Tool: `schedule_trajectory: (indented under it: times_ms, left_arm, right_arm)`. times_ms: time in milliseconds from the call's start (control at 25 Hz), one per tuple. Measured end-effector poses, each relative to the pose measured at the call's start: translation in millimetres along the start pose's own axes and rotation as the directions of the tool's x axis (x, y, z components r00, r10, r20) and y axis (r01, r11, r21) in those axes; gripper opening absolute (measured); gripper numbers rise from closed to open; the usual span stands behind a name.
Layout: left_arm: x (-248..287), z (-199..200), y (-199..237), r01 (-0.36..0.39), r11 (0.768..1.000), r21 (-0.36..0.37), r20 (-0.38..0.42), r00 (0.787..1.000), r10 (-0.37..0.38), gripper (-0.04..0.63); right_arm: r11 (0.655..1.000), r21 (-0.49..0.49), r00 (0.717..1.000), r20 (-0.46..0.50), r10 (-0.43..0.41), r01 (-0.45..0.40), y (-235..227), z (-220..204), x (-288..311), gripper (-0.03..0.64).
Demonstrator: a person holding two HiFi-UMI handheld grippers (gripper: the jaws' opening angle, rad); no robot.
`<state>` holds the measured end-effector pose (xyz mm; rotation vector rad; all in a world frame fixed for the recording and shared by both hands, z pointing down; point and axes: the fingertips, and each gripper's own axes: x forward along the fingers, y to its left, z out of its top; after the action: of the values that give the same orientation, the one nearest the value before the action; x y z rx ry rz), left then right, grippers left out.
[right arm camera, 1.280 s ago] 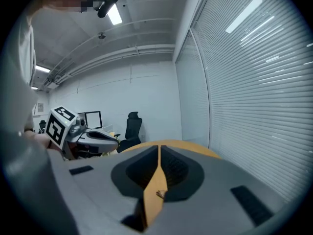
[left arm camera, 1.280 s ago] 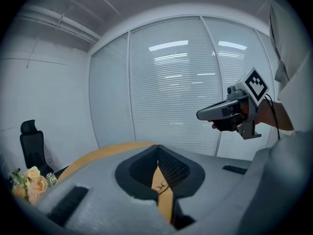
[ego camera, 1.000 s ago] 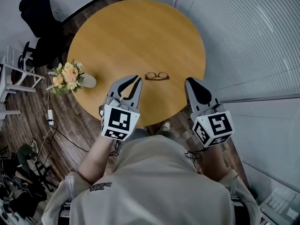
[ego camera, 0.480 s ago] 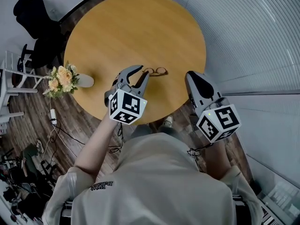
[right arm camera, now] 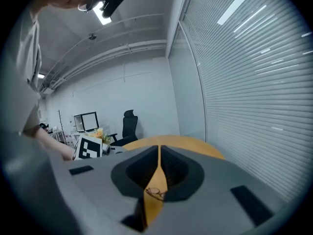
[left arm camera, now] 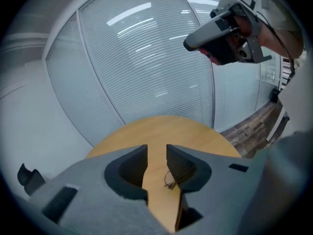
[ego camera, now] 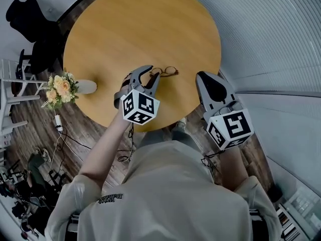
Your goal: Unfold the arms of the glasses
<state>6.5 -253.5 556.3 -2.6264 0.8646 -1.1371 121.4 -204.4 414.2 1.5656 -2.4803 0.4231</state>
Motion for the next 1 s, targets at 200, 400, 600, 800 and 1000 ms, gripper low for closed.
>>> schedule_trajectory:
  times_ms: [200,400,600,800,1000]
  left_arm:
    - [21.3,-18.5,-11.0,0.047,0.999,0.024,-0.043,0.998,-0.046,0.123]
    - [45.1,-44.8,-16.4,0.093,0.995,0.047,-0.094,0.992,-0.088,0.123]
    - [67.1,-63.9,-22.3,0.117,0.992,0.053,-0.135,0.985,-0.109,0.123]
    - [86.1,-80.5,-31.1,0.113,0.988,0.105,-0.18,0.979,-0.092,0.122]
    - [101.0,-101.3,-40.6,0.129,0.979,0.161,-0.222,0.971,-0.091,0.121]
  right_arm:
    - [1.0,0.001,0.999,-0.042,-0.019,0.019,-7.5,-25.1,18.0,0.037]
    - [0.998,-0.046,0.993,-0.107,-0.052,0.047,-15.4,-55.8,44.5,0.037]
    - [0.998,-0.049,0.988,-0.146,-0.051,0.044,-18.3,-73.5,56.7,0.037]
    - [0.999,-0.029,0.983,-0.178,-0.045,0.04,-19.9,-94.5,61.9,0.037]
    - [0.999,-0.005,0.978,-0.203,-0.038,0.037,-15.6,-110.1,69.5,0.037]
